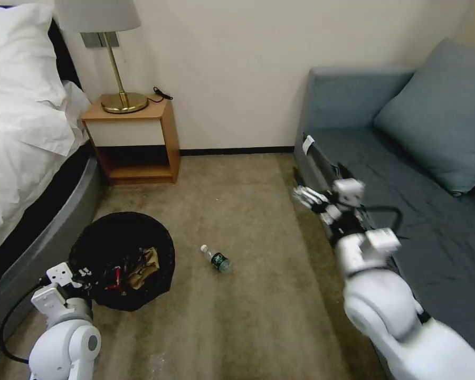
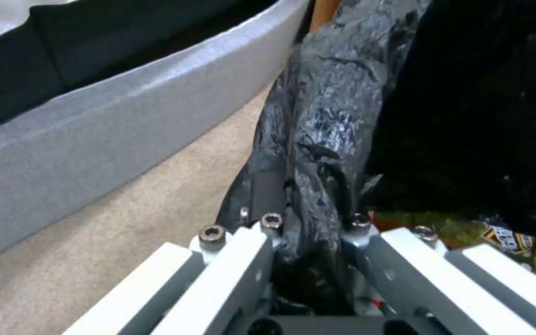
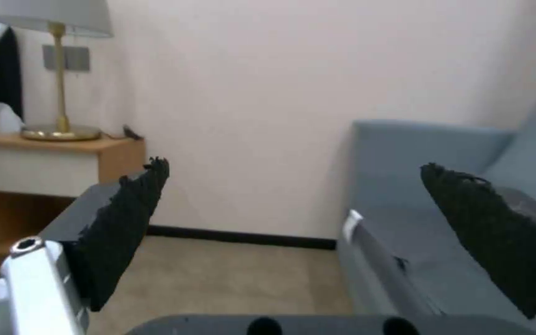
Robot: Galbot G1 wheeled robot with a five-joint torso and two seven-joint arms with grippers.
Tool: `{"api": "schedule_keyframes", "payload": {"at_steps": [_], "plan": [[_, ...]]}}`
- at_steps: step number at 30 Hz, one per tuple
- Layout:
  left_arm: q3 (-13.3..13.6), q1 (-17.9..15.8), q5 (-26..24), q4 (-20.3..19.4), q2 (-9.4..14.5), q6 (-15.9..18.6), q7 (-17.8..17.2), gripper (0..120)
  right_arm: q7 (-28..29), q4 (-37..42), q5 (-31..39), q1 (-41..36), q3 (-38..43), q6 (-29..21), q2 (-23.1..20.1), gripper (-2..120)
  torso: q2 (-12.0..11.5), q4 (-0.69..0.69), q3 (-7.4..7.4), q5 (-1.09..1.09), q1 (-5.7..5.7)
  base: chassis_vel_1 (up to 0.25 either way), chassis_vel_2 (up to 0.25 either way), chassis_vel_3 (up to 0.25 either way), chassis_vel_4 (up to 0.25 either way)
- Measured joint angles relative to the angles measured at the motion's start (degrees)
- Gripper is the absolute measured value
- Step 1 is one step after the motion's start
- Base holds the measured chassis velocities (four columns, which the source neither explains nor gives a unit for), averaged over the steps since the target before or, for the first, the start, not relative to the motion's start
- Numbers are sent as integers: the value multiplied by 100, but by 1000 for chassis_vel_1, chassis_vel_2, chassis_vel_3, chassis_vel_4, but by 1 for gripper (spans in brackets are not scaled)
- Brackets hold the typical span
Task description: Pick up the trash bin, then pick up the garbage on the floor and place it into the trash bin.
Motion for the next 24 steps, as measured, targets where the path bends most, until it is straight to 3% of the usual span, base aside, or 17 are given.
{"api": "schedule_keyframes", "payload": {"at_steps": [3,7,11,18,24], "plan": [[-13,7,0,-14,-2,-15,1,2,-40,33,-392,-450,-35,187,329,100,0,0,0,0,0,0,0,0,0],[-62,37,-8,-71,-10,-21,-1,2,-114,-62,-1085,-1047,-366,644,1129,100,0,2,0,-1,0,0,0,0,0],[-85,69,-17,-123,-12,-21,0,2,-131,-194,-1261,-1066,-526,759,1369,100,0,2,0,-1,0,0,0,0,0],[-94,94,-20,-149,-21,-22,0,2,-147,-264,-1264,-997,-554,781,1312,100,0,3,1,-2,0,-38,38,22,-35],[-77,74,-19,-167,-32,-18,-2,2,-158,-299,-1192,-862,-529,765,1186,100,0,2,1,0,0,-161,162,160,-166]]}}
